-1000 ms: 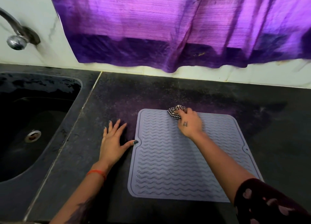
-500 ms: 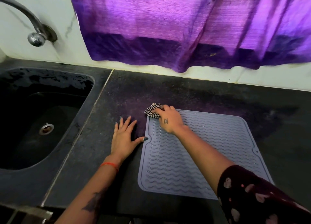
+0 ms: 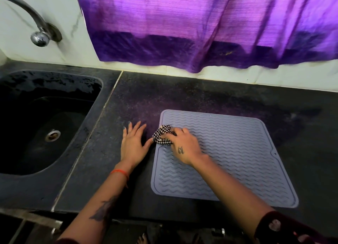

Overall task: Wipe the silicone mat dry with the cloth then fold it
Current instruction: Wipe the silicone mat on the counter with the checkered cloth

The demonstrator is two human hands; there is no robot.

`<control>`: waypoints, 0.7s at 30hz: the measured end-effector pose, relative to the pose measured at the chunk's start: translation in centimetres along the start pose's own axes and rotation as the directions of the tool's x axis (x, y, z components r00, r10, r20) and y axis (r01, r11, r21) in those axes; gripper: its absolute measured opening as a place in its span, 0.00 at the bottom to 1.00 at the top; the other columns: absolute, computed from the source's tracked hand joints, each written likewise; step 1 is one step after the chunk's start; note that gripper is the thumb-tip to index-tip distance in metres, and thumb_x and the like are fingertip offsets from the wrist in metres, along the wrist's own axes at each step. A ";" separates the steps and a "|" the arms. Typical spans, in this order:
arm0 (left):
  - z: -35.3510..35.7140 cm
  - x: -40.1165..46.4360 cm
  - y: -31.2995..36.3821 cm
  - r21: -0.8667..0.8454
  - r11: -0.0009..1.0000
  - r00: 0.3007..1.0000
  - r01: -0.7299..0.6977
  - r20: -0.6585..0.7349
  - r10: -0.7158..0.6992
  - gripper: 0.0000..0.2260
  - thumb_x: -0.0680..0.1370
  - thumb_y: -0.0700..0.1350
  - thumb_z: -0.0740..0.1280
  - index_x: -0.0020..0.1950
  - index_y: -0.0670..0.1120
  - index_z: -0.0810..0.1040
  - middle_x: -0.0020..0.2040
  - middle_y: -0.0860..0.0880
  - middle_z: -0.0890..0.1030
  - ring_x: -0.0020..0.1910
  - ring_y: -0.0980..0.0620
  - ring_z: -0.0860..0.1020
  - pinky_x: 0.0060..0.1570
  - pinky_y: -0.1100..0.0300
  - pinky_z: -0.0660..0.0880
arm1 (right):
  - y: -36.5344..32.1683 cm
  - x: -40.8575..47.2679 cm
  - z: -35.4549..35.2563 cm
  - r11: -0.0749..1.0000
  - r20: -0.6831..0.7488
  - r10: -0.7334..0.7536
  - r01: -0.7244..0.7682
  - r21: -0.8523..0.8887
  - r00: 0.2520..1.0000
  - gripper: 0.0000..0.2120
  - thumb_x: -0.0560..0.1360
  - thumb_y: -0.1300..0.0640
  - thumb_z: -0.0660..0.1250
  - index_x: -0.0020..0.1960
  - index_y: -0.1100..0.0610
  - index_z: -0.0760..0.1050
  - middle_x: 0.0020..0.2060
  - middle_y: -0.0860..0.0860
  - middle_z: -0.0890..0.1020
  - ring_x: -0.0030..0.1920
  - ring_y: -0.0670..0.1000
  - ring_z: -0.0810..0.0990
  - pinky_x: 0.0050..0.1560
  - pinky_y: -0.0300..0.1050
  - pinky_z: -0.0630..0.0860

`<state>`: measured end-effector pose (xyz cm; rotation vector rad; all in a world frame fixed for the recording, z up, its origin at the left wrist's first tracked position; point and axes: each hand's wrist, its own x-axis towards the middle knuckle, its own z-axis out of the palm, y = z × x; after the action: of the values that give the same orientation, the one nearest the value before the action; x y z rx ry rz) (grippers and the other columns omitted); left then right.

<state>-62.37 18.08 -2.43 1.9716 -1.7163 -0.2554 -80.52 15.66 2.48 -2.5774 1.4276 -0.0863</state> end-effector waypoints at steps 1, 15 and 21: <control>0.0 0.0 0.0 -0.007 1.000 1.000 0.000 -0.004 0.000 0.27 0.76 0.55 0.65 0.73 0.46 0.65 0.75 0.47 0.61 0.76 0.45 0.50 0.73 0.54 0.40 | -0.3 -0.7 0.1 1.000 -0.003 -0.002 0.002 0.002 1.000 0.23 0.77 0.60 0.57 0.70 0.42 0.64 0.69 0.52 0.66 0.64 0.55 0.65 0.57 0.49 0.70; 0.9 0.5 2.2 -0.124 0.992 0.999 0.019 0.048 -0.013 0.21 0.80 0.52 0.60 0.71 0.46 0.68 0.74 0.46 0.63 0.76 0.45 0.52 0.74 0.53 0.42 | -2.1 -8.0 1.8 0.992 -0.135 -0.112 0.119 0.048 0.984 0.19 0.67 0.55 0.62 0.56 0.40 0.76 0.53 0.50 0.79 0.49 0.54 0.76 0.35 0.43 0.77; 2.3 1.0 4.8 -0.155 0.987 0.993 -0.041 0.106 0.058 0.22 0.80 0.52 0.58 0.71 0.44 0.67 0.74 0.45 0.64 0.76 0.44 0.53 0.73 0.53 0.42 | -1.3 -10.1 1.8 0.966 -0.122 -0.252 0.257 0.028 0.960 0.18 0.64 0.49 0.67 0.53 0.36 0.77 0.53 0.43 0.78 0.49 0.46 0.68 0.34 0.36 0.71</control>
<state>-67.43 16.17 -1.85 1.8316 -1.7557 -0.4716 -84.57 25.17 1.40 -2.7457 1.1063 -0.3067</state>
